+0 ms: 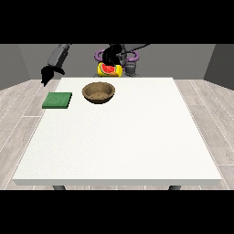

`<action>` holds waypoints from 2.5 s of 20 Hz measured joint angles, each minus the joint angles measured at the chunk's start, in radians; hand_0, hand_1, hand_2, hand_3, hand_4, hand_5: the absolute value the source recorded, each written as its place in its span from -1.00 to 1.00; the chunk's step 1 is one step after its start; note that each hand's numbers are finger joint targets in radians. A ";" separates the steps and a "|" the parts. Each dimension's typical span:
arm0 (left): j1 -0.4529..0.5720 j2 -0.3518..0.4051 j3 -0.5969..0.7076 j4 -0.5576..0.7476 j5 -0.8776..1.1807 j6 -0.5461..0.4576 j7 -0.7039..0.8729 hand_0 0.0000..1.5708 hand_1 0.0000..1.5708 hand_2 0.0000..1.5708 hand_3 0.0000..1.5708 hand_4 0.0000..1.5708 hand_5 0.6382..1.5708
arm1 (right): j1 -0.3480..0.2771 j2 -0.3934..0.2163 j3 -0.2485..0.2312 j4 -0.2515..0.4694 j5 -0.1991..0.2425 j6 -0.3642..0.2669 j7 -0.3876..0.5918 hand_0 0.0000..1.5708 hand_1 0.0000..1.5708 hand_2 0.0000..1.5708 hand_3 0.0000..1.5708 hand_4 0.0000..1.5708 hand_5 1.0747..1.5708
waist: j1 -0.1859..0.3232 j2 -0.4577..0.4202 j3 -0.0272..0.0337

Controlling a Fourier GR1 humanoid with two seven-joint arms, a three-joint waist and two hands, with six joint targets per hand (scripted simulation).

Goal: Pick the cup and pour the ball into the bowl, then pick the bowl and place it on the pad

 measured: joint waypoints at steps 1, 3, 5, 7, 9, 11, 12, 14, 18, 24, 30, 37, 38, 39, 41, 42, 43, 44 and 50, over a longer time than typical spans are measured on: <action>0.000 0.003 0.004 -0.004 -0.006 -0.012 -0.014 0.88 0.88 1.00 1.00 0.43 0.93 | 0.003 0.005 0.003 -0.003 0.001 -0.003 0.000 -1.00 -1.00 -0.67 -0.51 -0.45 0.82 | 0.000 -0.008 -0.0002; 0.007 0.005 0.018 -0.022 -0.016 -0.033 -0.033 0.74 0.74 1.00 1.00 0.35 0.97 | 0.015 0.008 0.007 -0.006 0.002 -0.005 0.003 -1.00 -1.00 -0.63 -0.53 -0.34 0.85 | 0.001 -0.025 -0.0001; 0.026 0.012 0.029 -0.041 -0.030 -0.027 -0.049 0.34 0.34 1.00 1.00 0.33 0.98 | 0.018 0.011 0.010 -0.006 0.000 -0.004 0.010 -1.00 -1.00 -0.65 -0.75 -0.06 0.94 | 0.010 -0.027 -0.0003; 0.029 0.008 0.043 -0.071 -0.023 -0.026 -0.054 -0.73 -0.73 1.00 1.00 0.30 1.00 | 0.015 0.013 0.011 0.006 -0.004 0.010 0.026 -1.00 -1.00 -0.62 -0.69 -0.07 0.93 | 0.026 -0.018 -0.0003; 0.036 0.027 0.111 -0.092 0.022 -0.002 -0.061 -1.00 -1.00 1.00 1.00 0.12 0.96 | 0.021 0.014 0.011 0.010 -0.012 0.023 0.048 -1.00 -1.00 -0.62 -0.69 -0.07 0.93 | 0.034 -0.021 -0.0009; 0.068 0.062 0.182 -0.123 0.080 0.039 -0.081 -1.00 -1.00 1.00 1.00 -0.02 0.87 | 0.042 0.012 0.006 0.014 -0.019 0.028 0.057 -1.00 -1.00 -0.62 -0.69 -0.07 0.93 | 0.057 -0.035 -0.0015; 0.099 0.085 0.213 -0.134 0.109 0.072 -0.097 0.01 0.01 1.00 1.00 0.04 0.86 | 0.056 0.015 0.004 0.013 -0.022 0.028 0.052 -1.00 -1.00 -0.62 -0.69 -0.07 0.93 | 0.068 -0.033 -0.0020; 0.166 0.114 0.279 -0.153 0.185 0.134 -0.134 0.97 0.97 1.00 0.86 0.28 0.90 | 0.073 0.013 -0.004 0.007 -0.030 0.026 0.048 -1.00 -1.00 -0.55 -0.65 -0.11 0.97 | 0.096 -0.020 -0.0031; 0.307 0.104 0.387 -0.175 0.388 0.220 -0.248 0.67 0.67 0.45 0.06 0.74 1.00 | 0.066 0.016 -0.021 -0.010 -0.045 -0.002 0.039 -1.00 -1.00 -0.54 -0.67 -0.08 0.95 | 0.167 0.041 -0.0073; 0.486 0.069 0.517 -0.182 0.698 0.352 -0.520 0.57 0.57 0.38 -0.06 0.80 0.99 | 0.040 0.005 -0.063 -0.041 -0.080 -0.035 0.014 -1.00 -1.00 -0.49 -0.69 -0.12 0.91 | 0.259 0.188 -0.0111; 0.502 0.066 0.657 -0.139 1.027 0.258 -0.772 -1.00 -1.00 -1.00 -1.00 -1.00 -0.27 | 0.017 0.008 -0.095 -0.094 -0.117 -0.057 -0.007 -1.00 -1.00 -0.62 -1.00 -0.86 0.85 | 0.292 0.288 -0.0199; 0.470 0.076 0.754 -0.040 1.227 0.104 -0.894 -1.00 -1.00 -1.00 -1.00 -1.00 -0.97 | 0.005 0.025 -0.078 -0.208 -0.123 -0.072 0.015 -1.00 -1.00 -1.00 -1.00 -1.00 1.00 | 0.245 0.360 -0.0317; 0.467 0.077 0.755 -0.036 1.235 0.092 -0.895 -1.00 -1.00 -1.00 -1.00 -1.00 -0.98 | 0.002 0.028 -0.076 -0.208 -0.115 -0.090 0.017 -1.00 -1.00 -1.00 -1.00 -1.00 0.99 | 0.243 0.358 -0.0322; 0.459 0.080 0.759 -0.032 1.244 0.082 -0.892 -1.00 -1.00 -1.00 -1.00 -1.00 -0.97 | -0.003 0.031 -0.077 -0.210 -0.117 -0.095 0.025 -1.00 -1.00 -1.00 -1.00 -1.00 0.99 | 0.238 0.358 -0.0325; 0.451 0.087 0.770 -0.017 1.258 0.066 -0.889 -1.00 -1.00 -1.00 -1.00 -1.00 -0.92 | -0.013 0.041 -0.073 -0.209 -0.114 -0.111 0.046 -1.00 -1.00 -1.00 -1.00 -1.00 0.99 | 0.230 0.349 -0.0333; 0.450 0.088 0.770 -0.014 1.261 0.059 -0.880 -1.00 -1.00 -1.00 -1.00 -1.00 -0.90 | -0.020 0.047 -0.074 -0.204 -0.120 -0.115 0.060 -1.00 -1.00 -1.00 -1.00 -1.00 0.98 | 0.228 0.340 -0.0314; 0.452 0.084 0.768 -0.013 1.261 0.060 -0.875 -1.00 -1.00 -1.00 -1.00 -1.00 -0.89 | -0.027 0.057 -0.074 -0.199 -0.123 -0.122 0.066 -1.00 -1.00 -1.00 -1.00 -1.00 0.99 | 0.225 0.331 -0.0311; 0.447 0.082 0.769 -0.008 1.262 0.059 -0.862 -1.00 -1.00 -1.00 -1.00 -1.00 -0.90 | -0.037 0.071 -0.072 -0.195 -0.126 -0.135 0.081 -1.00 -1.00 -1.00 -1.00 -1.00 1.00 | 0.221 0.318 -0.0298; 0.535 0.100 0.817 0.133 1.284 0.059 -0.874 -1.00 -1.00 -1.00 -1.00 -1.00 -0.91 | -0.016 0.168 0.008 -0.260 -0.134 -0.166 0.301 -1.00 -1.00 -1.00 -1.00 -1.00 1.00 | 0.118 0.114 -0.0096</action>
